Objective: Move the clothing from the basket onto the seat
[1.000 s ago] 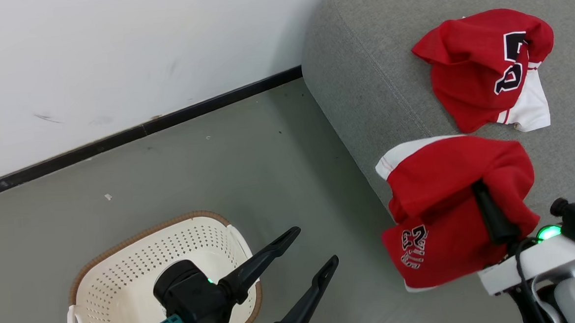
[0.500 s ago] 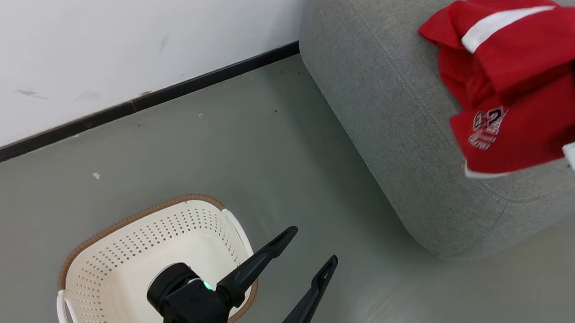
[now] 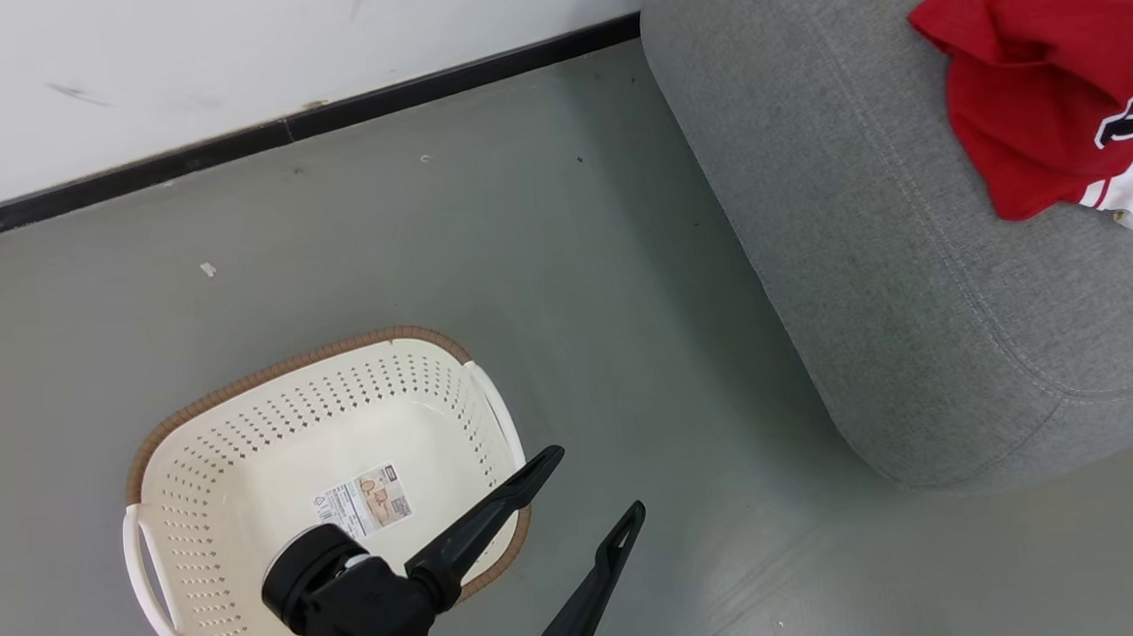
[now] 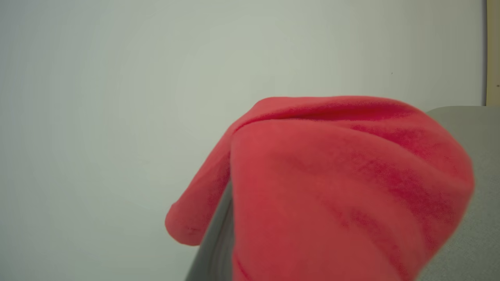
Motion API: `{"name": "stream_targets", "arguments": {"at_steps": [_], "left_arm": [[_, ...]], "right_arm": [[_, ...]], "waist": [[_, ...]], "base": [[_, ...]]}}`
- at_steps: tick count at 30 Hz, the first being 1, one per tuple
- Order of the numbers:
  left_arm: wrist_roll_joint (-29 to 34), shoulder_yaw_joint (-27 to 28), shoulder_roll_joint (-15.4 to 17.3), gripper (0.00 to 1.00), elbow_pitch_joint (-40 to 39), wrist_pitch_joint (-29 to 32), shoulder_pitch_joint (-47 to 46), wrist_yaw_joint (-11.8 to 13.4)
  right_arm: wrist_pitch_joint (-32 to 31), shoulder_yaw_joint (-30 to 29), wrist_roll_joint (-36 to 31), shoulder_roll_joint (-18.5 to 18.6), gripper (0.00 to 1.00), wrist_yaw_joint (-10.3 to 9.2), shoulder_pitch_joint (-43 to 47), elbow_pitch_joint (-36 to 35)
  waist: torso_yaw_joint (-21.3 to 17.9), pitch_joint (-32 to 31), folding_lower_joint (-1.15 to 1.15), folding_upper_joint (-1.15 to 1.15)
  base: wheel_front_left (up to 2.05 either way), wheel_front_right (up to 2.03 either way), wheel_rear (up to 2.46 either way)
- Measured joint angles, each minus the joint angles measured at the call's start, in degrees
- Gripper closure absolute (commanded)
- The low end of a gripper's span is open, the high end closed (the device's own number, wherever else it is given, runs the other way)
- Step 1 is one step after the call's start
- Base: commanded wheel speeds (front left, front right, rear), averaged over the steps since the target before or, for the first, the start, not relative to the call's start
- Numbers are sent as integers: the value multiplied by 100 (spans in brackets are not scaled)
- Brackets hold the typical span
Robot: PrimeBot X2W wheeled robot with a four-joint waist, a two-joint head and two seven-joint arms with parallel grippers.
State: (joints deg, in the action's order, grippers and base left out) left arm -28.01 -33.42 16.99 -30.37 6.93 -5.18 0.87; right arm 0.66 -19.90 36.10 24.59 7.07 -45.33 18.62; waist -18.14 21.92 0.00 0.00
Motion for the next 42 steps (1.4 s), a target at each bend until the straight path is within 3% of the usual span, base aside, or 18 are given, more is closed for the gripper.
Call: {"name": "stream_targets", "arguments": {"at_steps": [12, 32, 42], "left_arm": [[40, -9, 137, 0, -240, 219, 112, 104], [189, 367, 448, 0, -579, 460, 116, 253], [254, 506, 524, 0, -720, 468, 71, 300]], "right_arm": [[-109, -472, -211, 196, 100, 0, -890, 777], [-10, -356, -978, 727, 100, 0, -1304, 984], [293, -821, -840, 390, 100, 0, -1242, 1862]], "waist": [[250, 521, 0, 0], [239, 1330, 0, 0], [88, 1712, 0, 0]], "base": [[0, 0, 0], [0, 0, 0], [0, 0, 0]]}}
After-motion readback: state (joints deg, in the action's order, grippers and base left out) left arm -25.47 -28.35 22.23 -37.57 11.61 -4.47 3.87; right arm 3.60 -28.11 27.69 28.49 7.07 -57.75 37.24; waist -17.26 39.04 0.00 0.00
